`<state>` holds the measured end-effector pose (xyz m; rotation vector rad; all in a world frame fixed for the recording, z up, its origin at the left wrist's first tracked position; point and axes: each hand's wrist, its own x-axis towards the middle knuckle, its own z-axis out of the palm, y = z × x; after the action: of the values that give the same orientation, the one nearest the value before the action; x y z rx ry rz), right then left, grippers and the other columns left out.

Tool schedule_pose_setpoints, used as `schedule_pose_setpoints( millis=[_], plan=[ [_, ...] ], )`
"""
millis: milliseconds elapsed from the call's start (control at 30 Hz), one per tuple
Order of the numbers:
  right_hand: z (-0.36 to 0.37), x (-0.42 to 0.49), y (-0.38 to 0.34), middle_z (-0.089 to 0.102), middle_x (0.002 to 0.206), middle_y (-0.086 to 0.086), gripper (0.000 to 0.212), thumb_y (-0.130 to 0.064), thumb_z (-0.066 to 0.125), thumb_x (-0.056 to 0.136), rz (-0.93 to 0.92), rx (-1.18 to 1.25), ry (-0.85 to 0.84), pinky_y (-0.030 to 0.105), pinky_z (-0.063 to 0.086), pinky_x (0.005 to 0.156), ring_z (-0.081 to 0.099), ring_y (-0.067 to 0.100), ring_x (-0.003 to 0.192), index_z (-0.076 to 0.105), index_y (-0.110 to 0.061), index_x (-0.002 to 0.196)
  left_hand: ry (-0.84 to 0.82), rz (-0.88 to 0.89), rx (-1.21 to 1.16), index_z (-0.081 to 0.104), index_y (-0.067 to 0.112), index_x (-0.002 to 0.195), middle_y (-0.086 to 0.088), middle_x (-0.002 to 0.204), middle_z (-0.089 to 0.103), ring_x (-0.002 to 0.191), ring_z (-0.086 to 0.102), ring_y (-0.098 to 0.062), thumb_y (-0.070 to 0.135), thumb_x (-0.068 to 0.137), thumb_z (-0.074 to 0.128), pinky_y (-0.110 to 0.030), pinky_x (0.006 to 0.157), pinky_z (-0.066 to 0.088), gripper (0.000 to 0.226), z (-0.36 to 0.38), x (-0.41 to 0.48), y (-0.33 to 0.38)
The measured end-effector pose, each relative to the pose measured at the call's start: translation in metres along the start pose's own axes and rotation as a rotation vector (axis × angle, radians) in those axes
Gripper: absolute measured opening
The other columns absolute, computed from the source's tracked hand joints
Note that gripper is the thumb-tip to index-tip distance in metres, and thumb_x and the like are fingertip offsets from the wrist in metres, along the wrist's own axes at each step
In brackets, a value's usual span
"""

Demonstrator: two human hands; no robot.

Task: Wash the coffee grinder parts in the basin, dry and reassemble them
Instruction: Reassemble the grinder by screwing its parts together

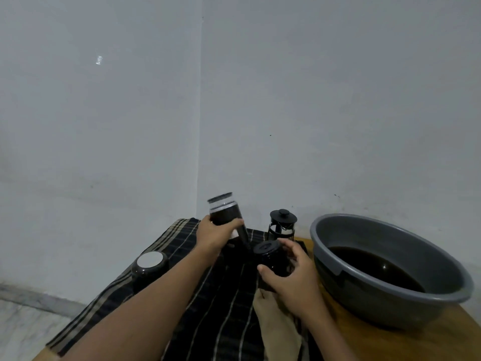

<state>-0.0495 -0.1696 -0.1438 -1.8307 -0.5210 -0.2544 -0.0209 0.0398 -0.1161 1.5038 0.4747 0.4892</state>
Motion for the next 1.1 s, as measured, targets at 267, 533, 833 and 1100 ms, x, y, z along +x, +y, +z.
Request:
schedule_pose_setpoints(
  millis=[267,533,833,1100],
  plan=[
    [-0.004,-0.021,-0.019,0.057,0.121,-0.009,0.065,-0.020,0.084,0.076,-0.113,0.071,0.219,0.019,0.057,0.086,0.061,-0.001,0.107,0.055,-0.025,0.133,-0.126,-0.279,-0.391,0.063,0.008,0.110,-0.017,0.104,0.069,0.102,0.069,-0.035,0.035,0.074,0.080,-0.054,0.088,0.058,0.049,-0.003,-0.052,0.033],
    [-0.004,-0.042,-0.040,0.047,0.115,-0.016,0.077,-0.033,0.084,0.072,-0.238,-0.164,0.138,0.013,0.054,0.080,0.058,0.001,0.102,0.050,-0.027,0.142,-0.182,-0.368,-0.627,0.066,0.005,0.117,-0.017,0.112,0.075,0.093,0.076,-0.037,0.044,0.053,0.098,-0.060,0.083,0.059,0.081,0.002,-0.086,0.042],
    [-0.013,-0.048,-0.049,0.054,0.122,-0.016,0.071,-0.052,0.077,0.079,-0.248,-0.350,0.099,0.018,0.051,0.090,0.056,-0.001,0.108,0.047,-0.028,0.139,-0.101,-0.269,-0.621,0.066,0.006,0.109,-0.016,0.102,0.075,0.090,0.075,-0.034,0.034,0.065,0.094,-0.056,0.083,0.061,0.059,0.005,-0.104,0.047],
    [-0.007,-0.047,-0.060,0.070,0.107,0.021,0.049,-0.055,0.057,0.091,0.324,0.525,-0.019,0.050,0.061,0.074,0.072,0.031,0.074,0.052,-0.015,0.120,-0.030,-0.071,-0.641,0.058,0.005,0.127,-0.015,0.106,0.076,0.078,0.076,-0.021,0.029,0.066,0.094,-0.035,0.064,0.062,0.075,0.006,-0.113,0.043]
  ],
)
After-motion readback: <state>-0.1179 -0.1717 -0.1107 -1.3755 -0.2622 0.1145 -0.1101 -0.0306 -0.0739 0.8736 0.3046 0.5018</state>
